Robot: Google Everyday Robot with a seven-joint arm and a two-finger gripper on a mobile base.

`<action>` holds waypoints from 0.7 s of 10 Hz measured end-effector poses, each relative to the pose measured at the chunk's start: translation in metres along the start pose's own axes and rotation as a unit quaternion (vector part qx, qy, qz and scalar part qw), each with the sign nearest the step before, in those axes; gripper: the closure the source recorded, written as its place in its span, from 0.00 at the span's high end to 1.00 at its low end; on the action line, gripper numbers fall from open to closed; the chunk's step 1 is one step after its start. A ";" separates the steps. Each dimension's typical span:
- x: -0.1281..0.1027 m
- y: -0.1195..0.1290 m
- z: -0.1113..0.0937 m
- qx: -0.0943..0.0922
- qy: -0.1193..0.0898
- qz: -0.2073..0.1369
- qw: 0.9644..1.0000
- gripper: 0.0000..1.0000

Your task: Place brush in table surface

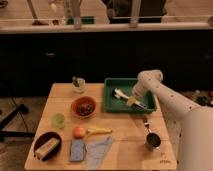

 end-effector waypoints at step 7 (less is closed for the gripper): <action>0.007 0.001 0.008 -0.018 0.005 -0.005 1.000 0.49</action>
